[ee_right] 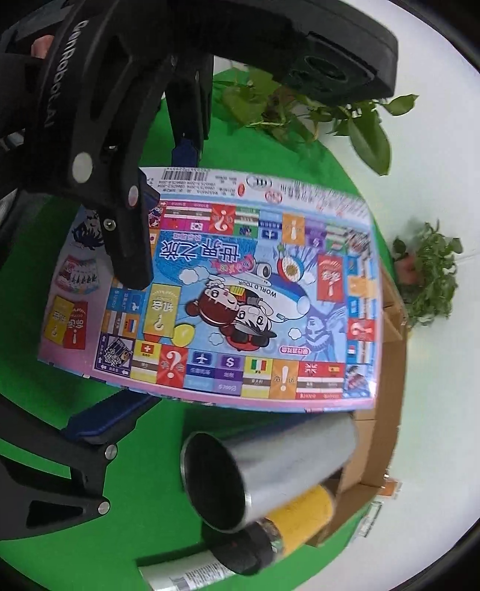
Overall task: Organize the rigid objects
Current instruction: 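Grasp the board-game box with the left tool and lift it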
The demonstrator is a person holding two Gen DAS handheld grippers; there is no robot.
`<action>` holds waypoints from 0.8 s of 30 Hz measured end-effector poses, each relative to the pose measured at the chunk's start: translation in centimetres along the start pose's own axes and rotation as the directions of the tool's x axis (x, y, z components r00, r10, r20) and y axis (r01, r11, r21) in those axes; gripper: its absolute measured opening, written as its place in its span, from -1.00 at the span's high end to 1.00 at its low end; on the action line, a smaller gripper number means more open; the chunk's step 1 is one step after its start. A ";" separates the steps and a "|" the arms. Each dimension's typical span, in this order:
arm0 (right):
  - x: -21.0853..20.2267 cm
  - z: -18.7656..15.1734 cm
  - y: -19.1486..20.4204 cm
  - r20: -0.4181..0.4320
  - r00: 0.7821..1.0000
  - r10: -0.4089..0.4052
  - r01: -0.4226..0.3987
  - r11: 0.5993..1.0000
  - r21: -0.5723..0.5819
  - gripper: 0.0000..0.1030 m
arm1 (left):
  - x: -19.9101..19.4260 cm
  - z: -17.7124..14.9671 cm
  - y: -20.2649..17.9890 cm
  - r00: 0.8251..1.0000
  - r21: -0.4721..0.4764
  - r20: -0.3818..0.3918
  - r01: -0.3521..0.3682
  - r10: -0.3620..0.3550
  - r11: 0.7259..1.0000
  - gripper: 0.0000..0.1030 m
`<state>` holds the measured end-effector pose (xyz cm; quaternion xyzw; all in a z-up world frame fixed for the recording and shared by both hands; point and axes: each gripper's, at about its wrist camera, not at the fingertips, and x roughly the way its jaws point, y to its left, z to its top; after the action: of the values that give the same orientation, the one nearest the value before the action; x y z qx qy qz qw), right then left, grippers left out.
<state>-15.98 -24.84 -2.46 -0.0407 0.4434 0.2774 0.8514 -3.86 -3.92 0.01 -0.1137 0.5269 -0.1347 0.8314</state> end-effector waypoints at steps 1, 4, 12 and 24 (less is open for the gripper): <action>-0.5 0.3 0.2 0.023 1.000 -0.002 0.002 1.000 0.003 -0.81 | -0.4 0.2 -0.1 1.000 0.008 0.013 -0.007 0.007 1.000 -0.44; -1.9 1.4 0.4 0.081 0.997 -0.013 0.013 1.000 0.006 -0.80 | -2.0 1.5 -0.7 0.997 0.040 0.074 -0.031 0.028 0.999 -0.44; -3.4 6.9 0.1 0.191 0.979 -0.066 0.067 0.998 0.003 -0.78 | -4.2 7.1 -1.2 0.978 0.089 0.207 -0.053 0.033 0.995 -0.44; -2.9 18.4 -1.6 0.280 0.957 -0.080 0.092 0.995 -0.030 -0.78 | -6.4 16.0 -0.2 0.953 0.127 0.302 -0.062 0.021 0.990 -0.44</action>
<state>-3.03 -21.70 10.63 -0.0386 0.3110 0.2524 0.9155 8.03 -1.12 12.16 -0.0652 0.3868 -0.1339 0.9101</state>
